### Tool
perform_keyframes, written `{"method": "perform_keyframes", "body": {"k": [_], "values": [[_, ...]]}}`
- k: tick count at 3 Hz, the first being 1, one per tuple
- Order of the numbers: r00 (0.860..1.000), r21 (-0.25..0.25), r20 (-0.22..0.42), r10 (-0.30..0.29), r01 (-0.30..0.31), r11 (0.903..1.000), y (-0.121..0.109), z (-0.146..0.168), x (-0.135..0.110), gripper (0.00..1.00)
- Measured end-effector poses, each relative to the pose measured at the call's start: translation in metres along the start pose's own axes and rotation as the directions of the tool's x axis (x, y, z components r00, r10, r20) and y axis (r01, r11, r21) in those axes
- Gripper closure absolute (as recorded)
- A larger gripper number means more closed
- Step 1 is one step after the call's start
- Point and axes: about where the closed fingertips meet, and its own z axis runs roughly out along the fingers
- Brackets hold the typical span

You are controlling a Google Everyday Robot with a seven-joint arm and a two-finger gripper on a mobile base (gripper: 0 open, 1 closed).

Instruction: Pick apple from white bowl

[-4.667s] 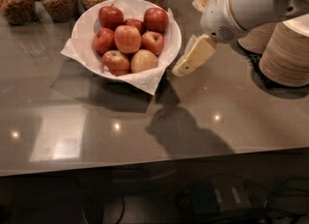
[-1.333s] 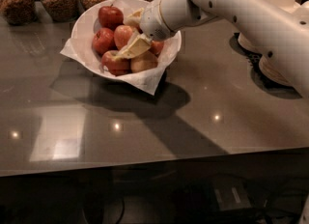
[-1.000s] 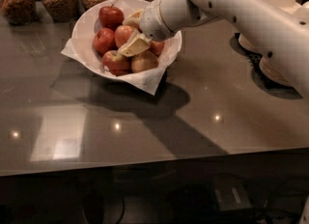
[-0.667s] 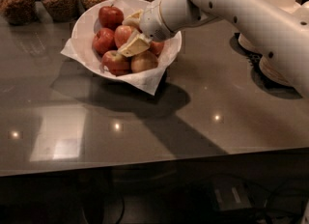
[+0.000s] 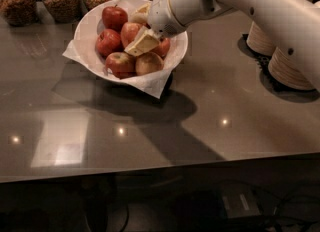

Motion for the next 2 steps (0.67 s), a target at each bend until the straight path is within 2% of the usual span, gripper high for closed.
{"method": "perform_keyframes", "body": {"k": [1, 2], "values": [[1.000, 0.004, -0.006, -0.018, 0.018, 0.9998, -0.003, -0.012, -0.006, 1.00], [0.999, 0.018, 0.016, -0.035, 0.034, 0.9992, -0.009, -0.028, -0.015, 1.00]]}}
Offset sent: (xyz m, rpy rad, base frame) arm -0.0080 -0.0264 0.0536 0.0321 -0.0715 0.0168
